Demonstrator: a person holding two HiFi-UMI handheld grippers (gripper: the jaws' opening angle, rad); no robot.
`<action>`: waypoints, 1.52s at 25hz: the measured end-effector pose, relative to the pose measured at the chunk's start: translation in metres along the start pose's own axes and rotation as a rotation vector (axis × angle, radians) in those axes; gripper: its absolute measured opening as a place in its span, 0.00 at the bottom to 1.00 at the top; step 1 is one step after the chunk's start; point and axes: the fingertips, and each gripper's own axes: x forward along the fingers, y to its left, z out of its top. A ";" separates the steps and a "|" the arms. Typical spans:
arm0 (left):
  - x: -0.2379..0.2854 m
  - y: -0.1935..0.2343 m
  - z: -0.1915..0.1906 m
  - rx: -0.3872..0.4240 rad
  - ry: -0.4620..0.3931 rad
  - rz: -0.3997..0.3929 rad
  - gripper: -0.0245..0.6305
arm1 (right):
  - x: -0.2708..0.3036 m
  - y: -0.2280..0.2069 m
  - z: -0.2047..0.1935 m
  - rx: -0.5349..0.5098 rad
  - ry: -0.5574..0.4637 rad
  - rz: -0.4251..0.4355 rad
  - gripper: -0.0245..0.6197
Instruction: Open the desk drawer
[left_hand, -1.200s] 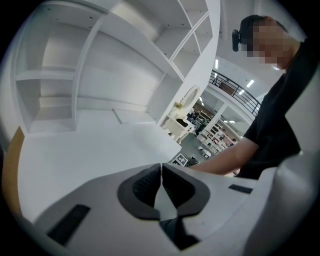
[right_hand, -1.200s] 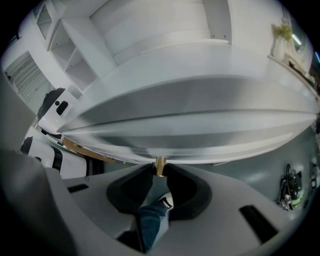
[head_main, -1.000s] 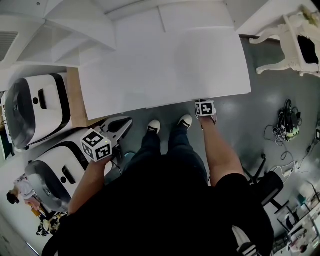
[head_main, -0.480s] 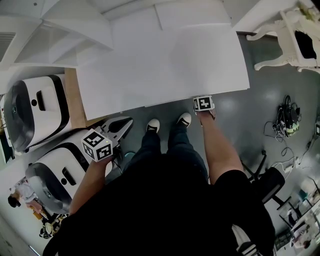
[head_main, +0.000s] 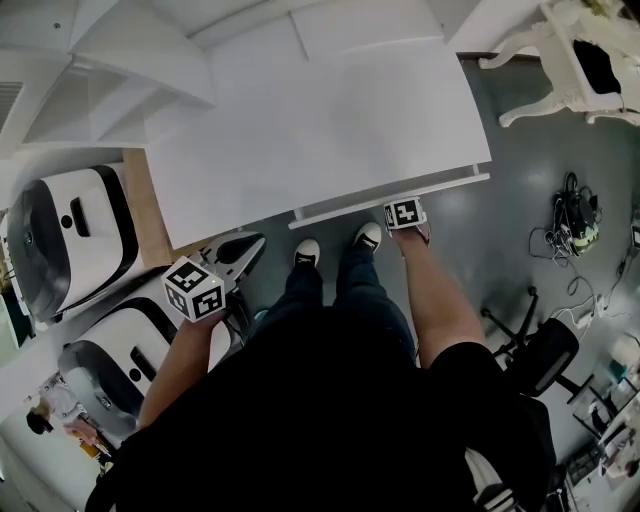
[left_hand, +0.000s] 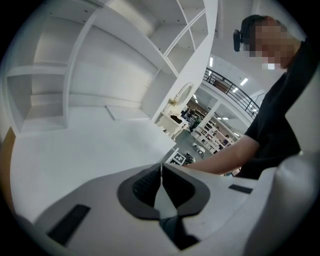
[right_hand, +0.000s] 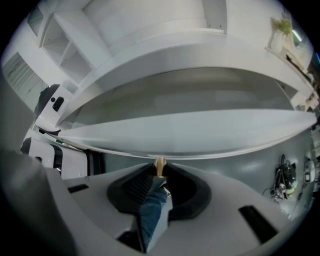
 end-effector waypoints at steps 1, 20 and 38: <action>0.001 -0.001 0.001 0.006 0.003 -0.007 0.06 | -0.001 0.001 -0.005 0.002 0.002 -0.001 0.17; 0.032 -0.022 0.009 0.117 0.095 -0.147 0.06 | -0.014 0.007 -0.086 0.056 0.021 -0.009 0.17; 0.049 -0.040 0.005 0.186 0.160 -0.231 0.06 | -0.022 0.021 -0.148 0.127 0.075 -0.002 0.17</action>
